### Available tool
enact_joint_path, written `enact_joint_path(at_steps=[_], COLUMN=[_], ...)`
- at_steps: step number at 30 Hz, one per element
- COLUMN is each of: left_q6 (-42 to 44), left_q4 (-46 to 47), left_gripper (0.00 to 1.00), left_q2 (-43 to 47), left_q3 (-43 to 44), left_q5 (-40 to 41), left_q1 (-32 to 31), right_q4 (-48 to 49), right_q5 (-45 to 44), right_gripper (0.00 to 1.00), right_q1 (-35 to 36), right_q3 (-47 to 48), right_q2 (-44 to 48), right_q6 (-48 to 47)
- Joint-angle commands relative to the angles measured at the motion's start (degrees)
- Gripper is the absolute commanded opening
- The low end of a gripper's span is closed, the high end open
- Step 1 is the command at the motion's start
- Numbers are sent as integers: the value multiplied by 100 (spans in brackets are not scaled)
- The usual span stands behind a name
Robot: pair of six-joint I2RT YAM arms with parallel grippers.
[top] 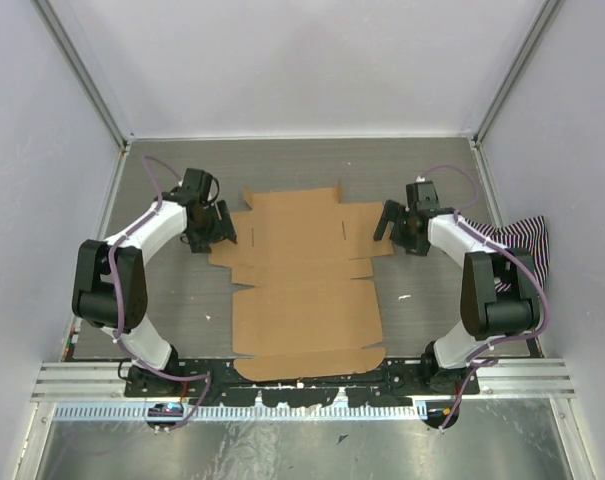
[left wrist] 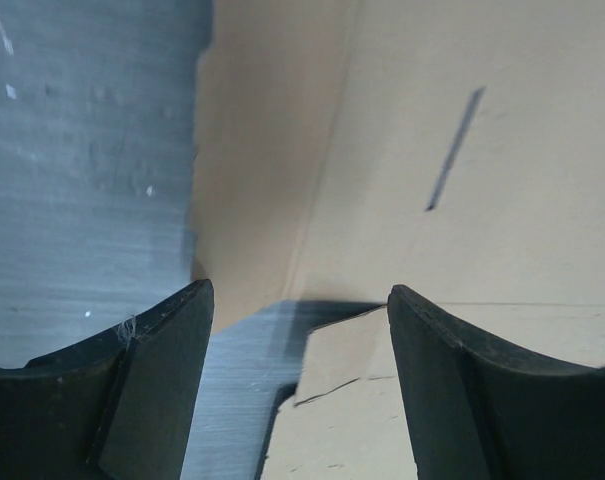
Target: Fold the paper box
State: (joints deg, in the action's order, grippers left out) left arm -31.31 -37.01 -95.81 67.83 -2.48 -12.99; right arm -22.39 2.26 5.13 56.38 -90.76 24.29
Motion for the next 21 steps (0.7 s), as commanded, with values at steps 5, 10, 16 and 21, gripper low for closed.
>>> enact_joint_path(at_steps=[5, 10, 16, 21], left_q6=[-95, -77, -11, -55], left_q4=[505, 553, 414, 216], left_gripper=[77, 77, 77, 75], left_q2=[215, 181, 95, 335], left_q3=[-613, -698, -493, -489], left_q5=[99, 120, 215, 122], left_q1=[7, 14, 52, 73], right_q4=[407, 593, 674, 619], right_q5=[-201, -167, 11, 221], right_gripper=[99, 99, 98, 95], right_q1=[74, 72, 69, 80], right_q3=[-399, -396, -70, -65], right_q2=[203, 51, -345, -267], right_q6=[154, 148, 59, 90])
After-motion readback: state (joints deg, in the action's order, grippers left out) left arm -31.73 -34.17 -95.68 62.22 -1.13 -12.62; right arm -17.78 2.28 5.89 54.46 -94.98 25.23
